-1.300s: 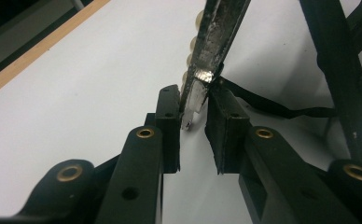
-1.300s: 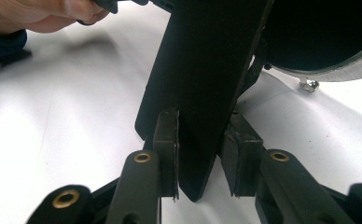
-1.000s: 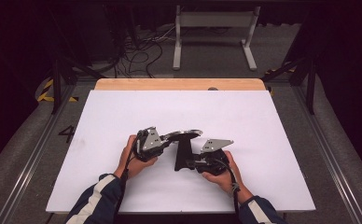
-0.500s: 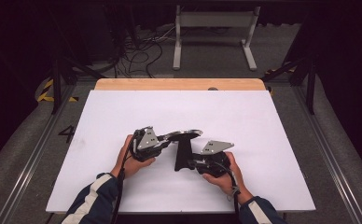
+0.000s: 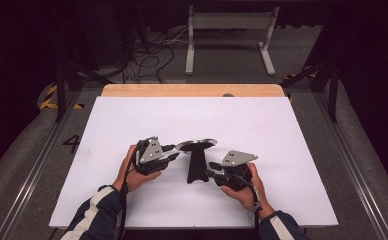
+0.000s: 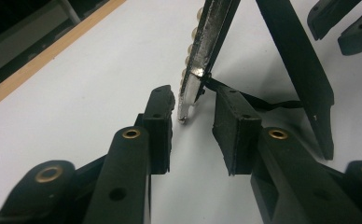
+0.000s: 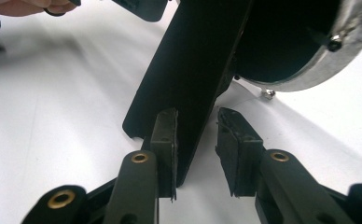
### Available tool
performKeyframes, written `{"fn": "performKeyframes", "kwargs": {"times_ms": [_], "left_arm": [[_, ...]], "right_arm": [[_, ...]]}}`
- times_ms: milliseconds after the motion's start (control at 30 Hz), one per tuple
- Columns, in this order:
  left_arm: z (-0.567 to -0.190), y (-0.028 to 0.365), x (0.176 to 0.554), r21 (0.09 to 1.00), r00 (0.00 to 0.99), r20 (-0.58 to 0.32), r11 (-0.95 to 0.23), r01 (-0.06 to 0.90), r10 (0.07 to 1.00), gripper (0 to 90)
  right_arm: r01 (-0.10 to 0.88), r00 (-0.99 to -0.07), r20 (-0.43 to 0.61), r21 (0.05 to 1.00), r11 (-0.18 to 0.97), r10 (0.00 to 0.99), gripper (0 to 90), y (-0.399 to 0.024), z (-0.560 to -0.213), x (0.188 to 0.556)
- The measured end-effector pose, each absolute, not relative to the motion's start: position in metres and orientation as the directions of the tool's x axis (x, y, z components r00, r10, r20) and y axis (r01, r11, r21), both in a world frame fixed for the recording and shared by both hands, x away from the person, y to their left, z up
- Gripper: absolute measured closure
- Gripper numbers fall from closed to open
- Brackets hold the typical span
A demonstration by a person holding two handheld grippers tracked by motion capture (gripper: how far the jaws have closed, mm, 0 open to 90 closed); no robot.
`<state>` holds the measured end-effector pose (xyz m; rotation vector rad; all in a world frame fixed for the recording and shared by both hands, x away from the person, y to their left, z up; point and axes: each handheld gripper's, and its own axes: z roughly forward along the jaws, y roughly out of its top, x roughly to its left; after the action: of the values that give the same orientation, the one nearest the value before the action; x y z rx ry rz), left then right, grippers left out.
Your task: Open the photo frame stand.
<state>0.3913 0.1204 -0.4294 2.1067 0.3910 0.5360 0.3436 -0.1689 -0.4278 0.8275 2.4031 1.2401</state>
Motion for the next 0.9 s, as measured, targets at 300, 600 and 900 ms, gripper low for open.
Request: {"fn": "performKeyframes", "kwargs": {"times_ms": [300, 600, 900], "left_arm": [[-0.426, 0.124, 0.39, 0.849, 0.864, 0.197, -0.521, 0.086, 0.463, 62.9], [-0.423, 0.116, 0.395, 0.87, 0.867, 0.154, -0.48, 0.108, 0.474, 56.5], [-0.434, 0.109, 0.405, 0.858, 0.864, 0.136, -0.493, 0.142, 0.485, 63.3]], "right_arm": [[0.329, -0.774, 0.04, 0.878, 0.348, 0.632, 90.0, -0.172, -0.41, 0.332], [0.259, -0.777, -0.043, 0.888, 0.381, 0.628, 90.0, -0.127, -0.416, 0.324], [0.306, -0.725, -0.041, 0.875, 0.374, 0.688, 90.0, -0.098, -0.441, 0.327]]}}
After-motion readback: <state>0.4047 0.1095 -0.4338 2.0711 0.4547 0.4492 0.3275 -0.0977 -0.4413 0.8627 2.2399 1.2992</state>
